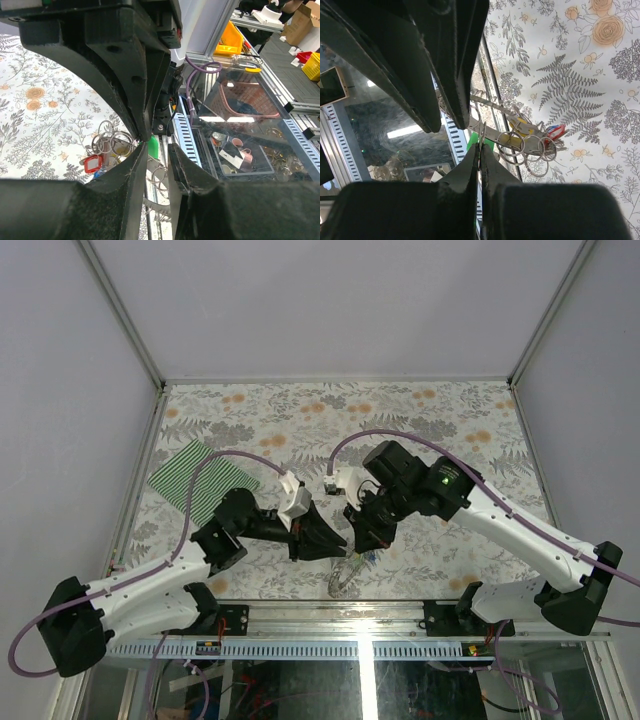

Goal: Put the keys on the keyring

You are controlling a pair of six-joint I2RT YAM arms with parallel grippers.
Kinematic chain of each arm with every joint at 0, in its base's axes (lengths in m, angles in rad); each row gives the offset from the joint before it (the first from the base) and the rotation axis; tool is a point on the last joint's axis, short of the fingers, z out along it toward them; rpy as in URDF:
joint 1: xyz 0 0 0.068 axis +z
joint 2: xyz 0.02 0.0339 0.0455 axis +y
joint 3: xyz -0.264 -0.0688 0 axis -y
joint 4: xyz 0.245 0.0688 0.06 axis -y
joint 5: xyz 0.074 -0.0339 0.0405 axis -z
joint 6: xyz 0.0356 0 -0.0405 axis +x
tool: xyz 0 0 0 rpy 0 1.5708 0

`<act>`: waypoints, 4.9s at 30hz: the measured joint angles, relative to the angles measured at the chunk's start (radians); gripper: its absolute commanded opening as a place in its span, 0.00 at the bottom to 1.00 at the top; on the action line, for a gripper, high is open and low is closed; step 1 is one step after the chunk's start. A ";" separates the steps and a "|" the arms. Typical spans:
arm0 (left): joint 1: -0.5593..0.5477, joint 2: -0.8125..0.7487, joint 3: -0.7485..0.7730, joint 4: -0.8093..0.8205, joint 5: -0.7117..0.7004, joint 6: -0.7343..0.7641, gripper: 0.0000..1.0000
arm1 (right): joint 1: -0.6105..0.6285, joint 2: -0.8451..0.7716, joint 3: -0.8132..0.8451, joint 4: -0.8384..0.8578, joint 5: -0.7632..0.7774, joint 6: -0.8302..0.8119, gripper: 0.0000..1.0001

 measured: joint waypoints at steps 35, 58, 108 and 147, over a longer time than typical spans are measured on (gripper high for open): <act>-0.022 0.001 0.043 -0.098 -0.101 0.055 0.24 | 0.026 0.000 0.000 0.035 -0.023 -0.004 0.00; -0.023 0.017 0.043 -0.166 -0.073 0.087 0.21 | 0.031 0.000 0.000 0.042 -0.022 -0.004 0.00; -0.032 -0.138 -0.201 0.320 -0.254 -0.161 0.00 | 0.037 -0.349 -0.185 0.458 0.109 0.122 0.36; -0.032 -0.153 -0.253 0.611 -0.351 -0.270 0.00 | 0.037 -0.401 -0.400 0.900 0.064 0.599 0.09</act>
